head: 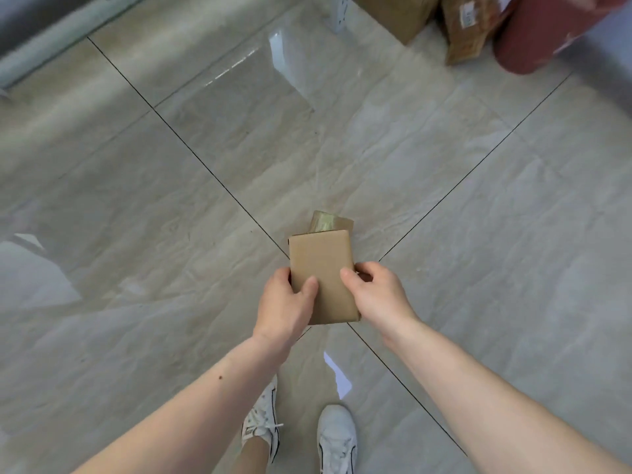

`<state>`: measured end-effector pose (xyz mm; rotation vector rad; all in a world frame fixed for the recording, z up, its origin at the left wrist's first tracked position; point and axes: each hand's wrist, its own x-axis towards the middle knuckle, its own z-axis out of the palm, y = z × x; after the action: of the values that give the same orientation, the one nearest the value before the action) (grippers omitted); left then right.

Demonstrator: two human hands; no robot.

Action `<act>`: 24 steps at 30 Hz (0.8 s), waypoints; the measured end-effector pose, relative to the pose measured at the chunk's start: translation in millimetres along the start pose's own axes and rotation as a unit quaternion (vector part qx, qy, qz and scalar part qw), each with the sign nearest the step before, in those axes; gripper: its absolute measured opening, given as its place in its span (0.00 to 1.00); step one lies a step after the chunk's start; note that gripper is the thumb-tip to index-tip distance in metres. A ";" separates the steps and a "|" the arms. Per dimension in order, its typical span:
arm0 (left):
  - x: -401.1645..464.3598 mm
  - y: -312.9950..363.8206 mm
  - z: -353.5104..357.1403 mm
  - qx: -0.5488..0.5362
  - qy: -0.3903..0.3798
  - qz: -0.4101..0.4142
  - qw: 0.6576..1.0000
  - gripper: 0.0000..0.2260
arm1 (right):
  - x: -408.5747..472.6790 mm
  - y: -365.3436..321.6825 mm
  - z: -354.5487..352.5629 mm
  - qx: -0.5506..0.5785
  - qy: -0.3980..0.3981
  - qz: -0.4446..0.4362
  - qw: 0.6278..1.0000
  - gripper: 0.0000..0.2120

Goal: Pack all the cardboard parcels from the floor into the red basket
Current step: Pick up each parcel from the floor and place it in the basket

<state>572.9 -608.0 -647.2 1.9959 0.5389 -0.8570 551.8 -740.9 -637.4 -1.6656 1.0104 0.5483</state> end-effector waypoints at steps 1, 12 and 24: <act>-8.8 8.5 -9.8 -0.008 0.011 0.005 1.000 0.11 | -10.3 -13.8 -1.6 -0.013 0.001 -0.015 1.000 0.11; -99.1 13.5 -123.0 -0.159 0.122 0.003 0.980 0.21 | -109.4 -102.6 47.9 -0.131 -0.078 -0.159 0.975 0.16; -191.7 -158.2 -260.4 -0.287 0.234 -0.067 0.927 0.25 | -243.1 -72.0 227.8 -0.226 -0.234 -0.200 0.924 0.10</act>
<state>436.8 -312.6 -492.9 1.6126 1.0741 -0.2328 510.7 -438.0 -486.7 -1.9427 0.1841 0.8919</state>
